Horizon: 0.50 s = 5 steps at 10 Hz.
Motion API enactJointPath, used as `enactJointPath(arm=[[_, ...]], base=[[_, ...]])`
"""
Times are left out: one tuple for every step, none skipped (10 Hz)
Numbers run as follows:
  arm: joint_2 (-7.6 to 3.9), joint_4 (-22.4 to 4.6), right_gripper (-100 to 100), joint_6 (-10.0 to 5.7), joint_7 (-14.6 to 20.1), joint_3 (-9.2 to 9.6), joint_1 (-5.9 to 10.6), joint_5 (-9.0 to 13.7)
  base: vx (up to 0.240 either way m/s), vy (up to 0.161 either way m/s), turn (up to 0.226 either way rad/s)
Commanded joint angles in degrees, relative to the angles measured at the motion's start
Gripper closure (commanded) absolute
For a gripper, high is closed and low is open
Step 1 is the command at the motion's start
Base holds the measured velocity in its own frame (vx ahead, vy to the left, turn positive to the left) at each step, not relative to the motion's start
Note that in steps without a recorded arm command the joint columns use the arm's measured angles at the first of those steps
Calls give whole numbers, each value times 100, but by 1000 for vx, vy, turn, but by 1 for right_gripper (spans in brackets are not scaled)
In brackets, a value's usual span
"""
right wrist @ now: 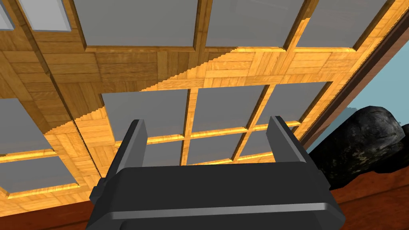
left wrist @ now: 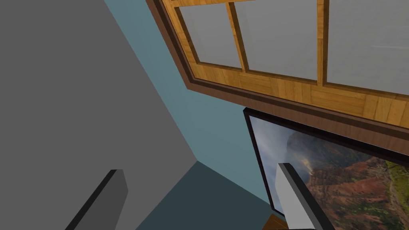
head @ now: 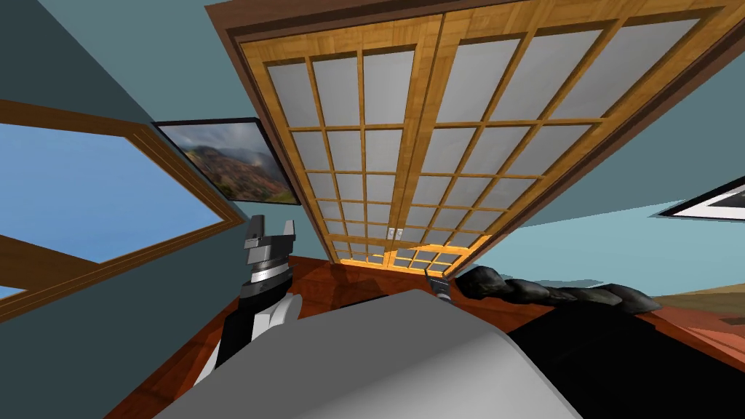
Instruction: Pull the door open
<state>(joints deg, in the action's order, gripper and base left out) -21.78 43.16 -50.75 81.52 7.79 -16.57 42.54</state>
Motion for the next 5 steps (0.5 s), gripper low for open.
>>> enactJointPath(arm=[[37,57,-100,3,-13,17,115,-14],[37,57,-100,3,-13,17,115,-14],[60,107,-100,-1,-7,43,219,-32],[76,140,-100,-4,-4,60,288,-45],[99,190,-100,-8,2,85,392,-63]], base=[[170,-14,93],[124,-36,25],[150,-5,94],[177,-34,100],[189,-48,139]])
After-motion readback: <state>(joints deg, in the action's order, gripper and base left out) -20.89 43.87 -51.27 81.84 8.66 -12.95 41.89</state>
